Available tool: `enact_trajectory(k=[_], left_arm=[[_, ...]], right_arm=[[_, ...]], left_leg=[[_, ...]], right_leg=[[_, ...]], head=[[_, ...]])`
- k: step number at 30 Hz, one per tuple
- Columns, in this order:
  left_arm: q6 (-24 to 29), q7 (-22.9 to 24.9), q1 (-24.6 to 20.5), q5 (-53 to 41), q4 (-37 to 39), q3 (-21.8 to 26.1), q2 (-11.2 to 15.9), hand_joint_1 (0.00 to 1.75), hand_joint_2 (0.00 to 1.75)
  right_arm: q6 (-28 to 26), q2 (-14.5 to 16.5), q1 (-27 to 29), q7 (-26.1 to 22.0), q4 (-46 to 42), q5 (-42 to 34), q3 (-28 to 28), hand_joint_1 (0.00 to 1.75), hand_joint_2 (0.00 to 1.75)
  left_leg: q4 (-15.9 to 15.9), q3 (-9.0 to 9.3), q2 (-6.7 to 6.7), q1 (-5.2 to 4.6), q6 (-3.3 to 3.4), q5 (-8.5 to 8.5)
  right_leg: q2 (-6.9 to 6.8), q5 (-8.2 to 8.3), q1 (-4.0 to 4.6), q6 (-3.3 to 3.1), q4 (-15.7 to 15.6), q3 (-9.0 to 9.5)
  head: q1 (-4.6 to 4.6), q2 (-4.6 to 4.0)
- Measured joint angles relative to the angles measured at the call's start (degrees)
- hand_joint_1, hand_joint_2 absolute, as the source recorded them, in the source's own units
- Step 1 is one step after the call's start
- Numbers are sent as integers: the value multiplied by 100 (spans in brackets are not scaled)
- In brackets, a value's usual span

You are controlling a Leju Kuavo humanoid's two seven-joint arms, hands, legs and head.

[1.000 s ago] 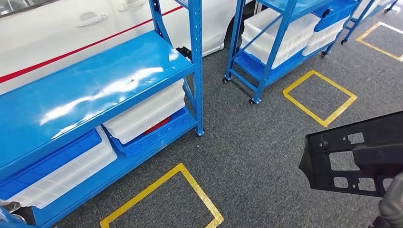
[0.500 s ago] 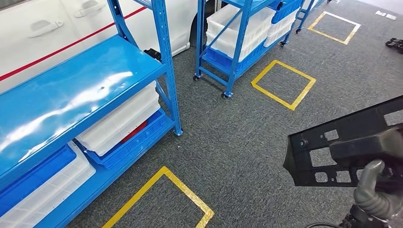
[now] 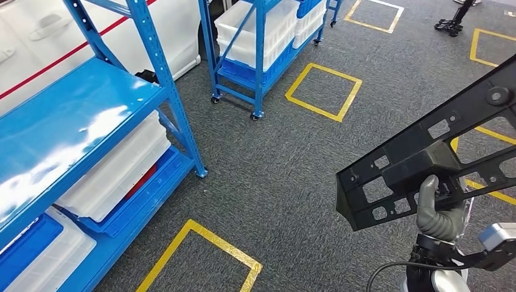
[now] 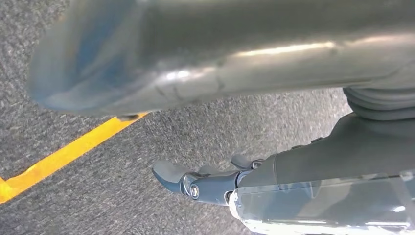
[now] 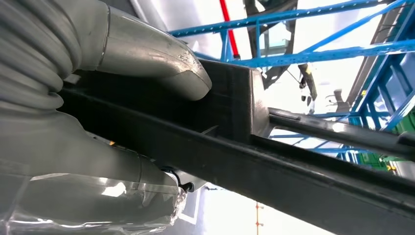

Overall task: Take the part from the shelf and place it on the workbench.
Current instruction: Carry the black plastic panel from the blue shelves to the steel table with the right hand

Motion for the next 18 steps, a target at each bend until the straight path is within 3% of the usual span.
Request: enact_trajectory(k=[2, 3, 4, 5, 7, 9, 11, 13, 14, 15, 17, 18], left_arm=[[81, 67, 26, -32, 0, 1, -1, 0, 0], [135, 120, 39, -51, 0, 1, -1, 0, 0], [203, 185, 50, -78, 0, 1, -1, 0, 0], [282, 262, 60, -110, 1, 1, -1, 0, 0], [440, 417, 70, -190, 2, -3, -3, 0, 0], [547, 534, 80, -264, 7, -13, -13, 0, 0], [587, 584, 81, -314, 10, -25, -36, 0, 0], [591, 581, 68, -331, 11, -36, -61, 0, 0], [579, 565, 64, -331, 11, -40, -72, 0, 0], [555, 538, 65, -331, 11, -45, -81, 0, 0], [496, 479, 75, -328, 11, -49, -95, 0, 0], [463, 453, 83, -327, 11, -49, -97, 0, 0]], right_arm=[[-51, -95, -17, -3, 10, -26, 111, 175, 175], [-91, -151, -23, -3, 20, -62, 174, 175, 175], [-132, -215, -32, -2, 34, -101, 242, 175, 175], [-165, -281, -51, -2, 55, -133, 317, 175, 175], [-188, -367, -139, -1, 105, -137, 470, 175, 175], [-145, -372, -288, 1, 165, -45, 617, 175, 175], [-9, -248, -445, 2, 234, 203, 719, 175, 175], [168, -14, -534, 0, 295, 539, 768, 175, 175], [236, 109, -555, -1, 319, 685, 784, 175, 175], [292, 253, -587, -2, 343, 821, 804, 175, 175], [353, 544, -697, -1, 382, 1012, 842, 175, 175], [368, 689, -753, 0, 396, 1076, 858, 175, 175]], left_leg=[[644, -284, -274, 20, -25, -359], [1040, -469, -326, 24, -31, -523], [1324, -610, -343, 29, -37, -595], [1440, -679, -349, 37, -43, -562], [971, -500, -410, 68, -43, -167], [241, -213, -671, 112, -35, 176], [-75, -100, -833, 127, -20, 236], [-121, -84, -739, 117, 33, 248], [-150, -72, -680, 117, 72, 268], [-180, -64, -613, 121, 112, 290], [-211, -60, -468, 105, 157, 314], [-211, -66, -390, 87, 166, 313]], right_leg=[[121, 15, -13, -50, -7, -6], [189, 17, -11, -59, -5, -12], [265, 19, -10, -62, -3, -14], [351, 19, -10, -62, 2, -14], [525, 16, -16, -50, 24, -8], [685, 9, -19, -9, 73, -36], [817, 27, -26, 68, 101, -98], [920, 58, -49, 154, 96, -141], [866, 43, -53, 180, 127, -163], [729, -24, -45, 201, 234, -216], [362, -329, -26, 222, 761, -471], [249, -513, -23, 232, 1131, -649]], head=[[0, 0], [0, 0], [0, 0], [0, 0], [0, 0], [0, 0], [0, 0], [0, 0], [0, 0], [1, 0], [2, 0], [2, 0]])
